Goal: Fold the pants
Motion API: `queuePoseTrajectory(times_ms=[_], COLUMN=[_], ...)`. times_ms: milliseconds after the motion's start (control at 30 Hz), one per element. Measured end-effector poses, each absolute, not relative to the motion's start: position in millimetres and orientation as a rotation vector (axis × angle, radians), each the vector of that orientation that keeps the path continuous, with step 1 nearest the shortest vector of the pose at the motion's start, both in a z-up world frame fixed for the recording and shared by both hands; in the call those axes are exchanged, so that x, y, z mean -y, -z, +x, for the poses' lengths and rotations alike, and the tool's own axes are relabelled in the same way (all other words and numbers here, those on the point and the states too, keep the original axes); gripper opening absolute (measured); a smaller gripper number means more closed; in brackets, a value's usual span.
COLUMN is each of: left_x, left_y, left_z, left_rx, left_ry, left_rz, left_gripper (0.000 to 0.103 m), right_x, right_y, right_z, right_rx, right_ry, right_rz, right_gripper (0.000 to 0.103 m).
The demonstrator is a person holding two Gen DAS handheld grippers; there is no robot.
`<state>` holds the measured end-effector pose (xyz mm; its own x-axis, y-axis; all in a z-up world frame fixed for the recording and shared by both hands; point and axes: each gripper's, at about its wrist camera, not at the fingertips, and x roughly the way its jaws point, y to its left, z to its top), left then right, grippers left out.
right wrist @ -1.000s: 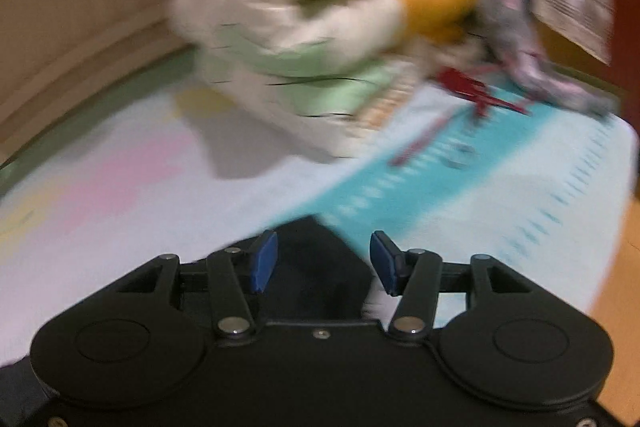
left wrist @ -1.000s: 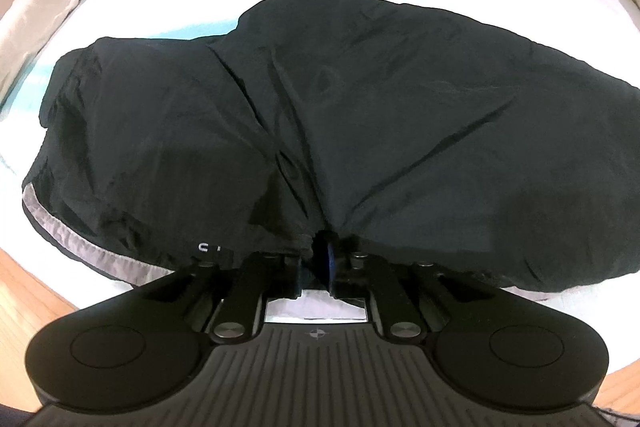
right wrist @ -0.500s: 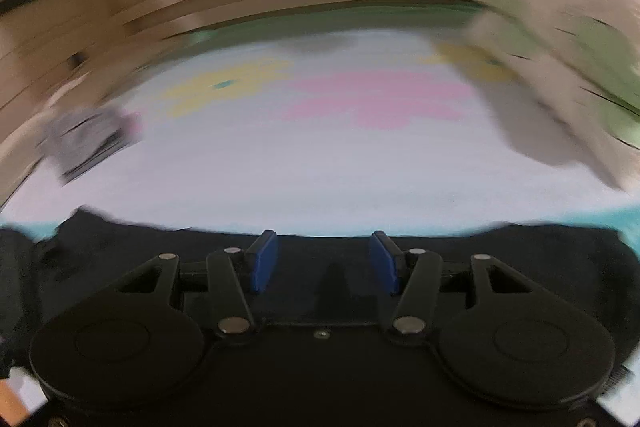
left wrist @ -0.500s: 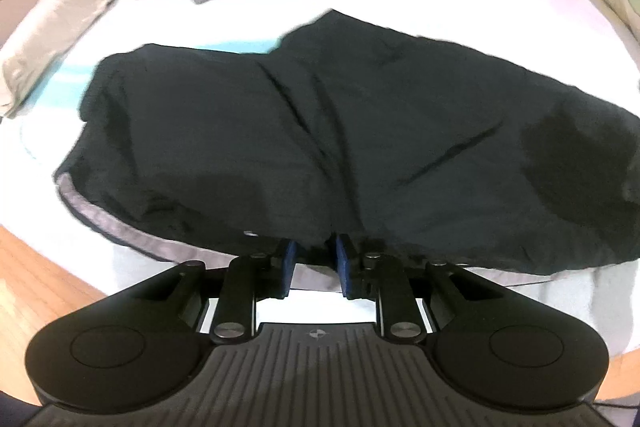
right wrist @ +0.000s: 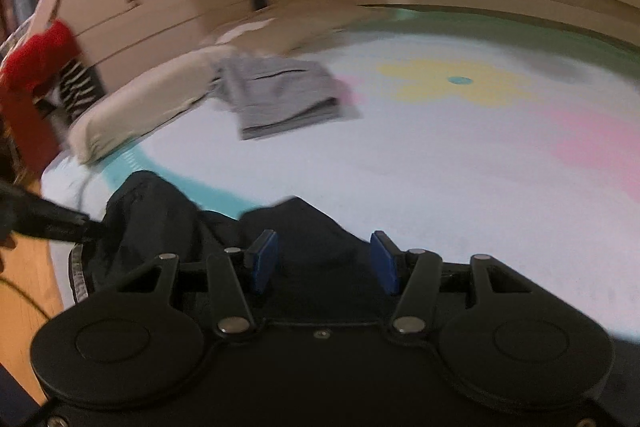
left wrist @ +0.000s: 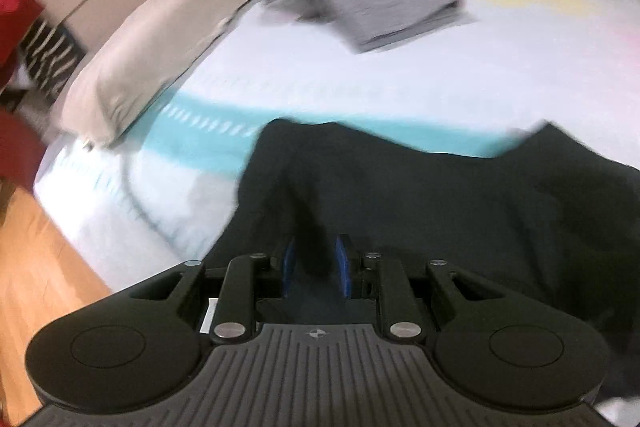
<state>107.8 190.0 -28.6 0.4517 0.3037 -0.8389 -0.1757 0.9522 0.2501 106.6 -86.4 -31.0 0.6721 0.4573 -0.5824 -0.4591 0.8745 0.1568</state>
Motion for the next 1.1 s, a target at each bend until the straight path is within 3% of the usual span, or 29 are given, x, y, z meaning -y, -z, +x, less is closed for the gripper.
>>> queuePoseTrajectory(times_ms=[133,200,567,667,700,1033,1067,1100], left_x=[-217,-227,-239,-237,-237,-233,-234,-234], left_y=[64,77,76,78,78,76,76,75], left_z=[113,111,92,96,97,90,90,90], left_rx=[-1.193,-1.241,-1.195,-1.195,-1.197,-1.183,-1.184,-1.185], left_ry=[-0.307,-0.31,-0.269,-0.273,-0.276,-0.272,-0.273,-0.275], left_rz=[0.035,0.003,-0.014,-0.009,-0.013,-0.007,-0.015,-0.021], left_gripper=[0.021,0.023,0.028,0.028,0.028,0.028,0.028,0.028], right_x=[59,49,31,28,27,80,86,89], right_y=[36,43,76,83,84,93,88,82], right_z=[130,142,179,182,181,217,214,212], right_rx=[-0.67,-0.695,-0.799,-0.844,-0.844,-0.807,-0.787,-0.783], right_ry=[-0.588,-0.616,-0.7,-0.757,-0.757,-0.388,-0.418,-0.485], right_rz=[-0.13,-0.164,-0.189,-0.138,-0.134,0.016,0.052,0.085], right_gripper=[0.056,0.049,0.047,0.008,0.006,0.005,0.007,0.017])
